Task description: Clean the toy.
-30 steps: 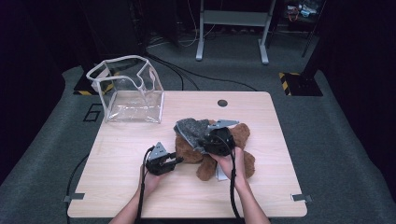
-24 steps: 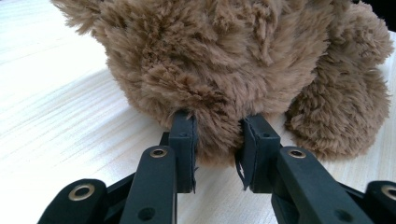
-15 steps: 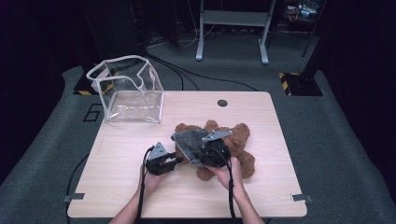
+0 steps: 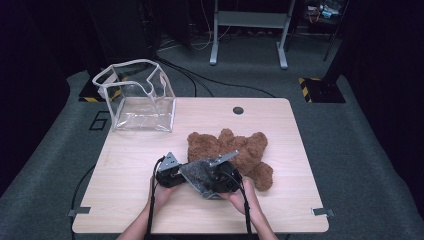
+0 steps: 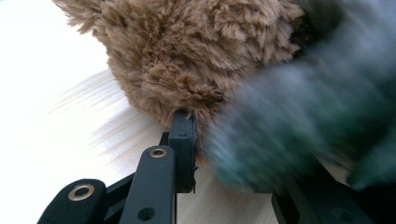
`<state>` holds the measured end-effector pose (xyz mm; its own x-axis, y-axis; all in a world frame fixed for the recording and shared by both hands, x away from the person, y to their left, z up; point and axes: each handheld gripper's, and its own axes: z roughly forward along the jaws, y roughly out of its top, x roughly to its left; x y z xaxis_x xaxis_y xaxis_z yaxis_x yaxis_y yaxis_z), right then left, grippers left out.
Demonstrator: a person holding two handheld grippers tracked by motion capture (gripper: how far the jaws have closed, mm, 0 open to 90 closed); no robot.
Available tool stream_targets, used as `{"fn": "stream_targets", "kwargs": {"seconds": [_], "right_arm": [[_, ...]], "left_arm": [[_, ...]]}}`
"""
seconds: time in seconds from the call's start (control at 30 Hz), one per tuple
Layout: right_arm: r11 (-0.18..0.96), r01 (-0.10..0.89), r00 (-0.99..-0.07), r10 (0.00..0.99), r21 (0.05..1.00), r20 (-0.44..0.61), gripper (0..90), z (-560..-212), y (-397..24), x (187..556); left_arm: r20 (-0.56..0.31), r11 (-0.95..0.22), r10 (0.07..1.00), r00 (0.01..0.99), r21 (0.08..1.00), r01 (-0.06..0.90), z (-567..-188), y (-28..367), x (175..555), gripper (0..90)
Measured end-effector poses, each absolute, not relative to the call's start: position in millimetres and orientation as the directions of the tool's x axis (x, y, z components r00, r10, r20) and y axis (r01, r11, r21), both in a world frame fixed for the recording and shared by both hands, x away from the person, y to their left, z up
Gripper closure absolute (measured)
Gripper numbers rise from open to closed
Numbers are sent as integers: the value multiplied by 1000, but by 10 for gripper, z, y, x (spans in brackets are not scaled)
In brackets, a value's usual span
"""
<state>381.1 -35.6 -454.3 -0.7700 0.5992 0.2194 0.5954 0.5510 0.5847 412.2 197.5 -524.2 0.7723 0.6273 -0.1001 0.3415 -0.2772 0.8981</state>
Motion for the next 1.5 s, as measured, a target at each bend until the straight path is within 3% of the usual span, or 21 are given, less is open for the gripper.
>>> {"fn": "stream_targets", "kwargs": {"seconds": [0.23, 0.53, 0.87, 1.1, 1.27, 1.5], "right_arm": [[478, 580, -765, 598, 660, 238, 724, -4265, -600, 3730], [331, 513, -677, 723, 792, 136, 723, -3803, -847, 3924], [296, 532, -598, 794, 793, 104, 719, -3787, -734, 4413], [264, 581, -559, 817, 770, 142, 720, -3888, -631, 4759], [284, 618, -584, 791, 733, 186, 726, -3955, -519, 4830], [297, 628, -623, 746, 719, 236, 733, -3899, -454, 4658]], "left_arm": [[-104, -273, 629, 771, 899, 344, -5242, 1977, 4122, 691], [-95, -276, 631, 770, 900, 337, -5244, 1977, 4122, 690], [-102, -275, 628, 772, 898, 343, -5243, 1975, 4119, 691], [-91, -284, 625, 775, 898, 335, -5239, 1980, 4123, 690], [-85, -290, 624, 776, 898, 332, -5238, 1979, 4124, 691], [-86, -290, 622, 778, 898, 332, -5238, 1977, 4122, 690]]}}
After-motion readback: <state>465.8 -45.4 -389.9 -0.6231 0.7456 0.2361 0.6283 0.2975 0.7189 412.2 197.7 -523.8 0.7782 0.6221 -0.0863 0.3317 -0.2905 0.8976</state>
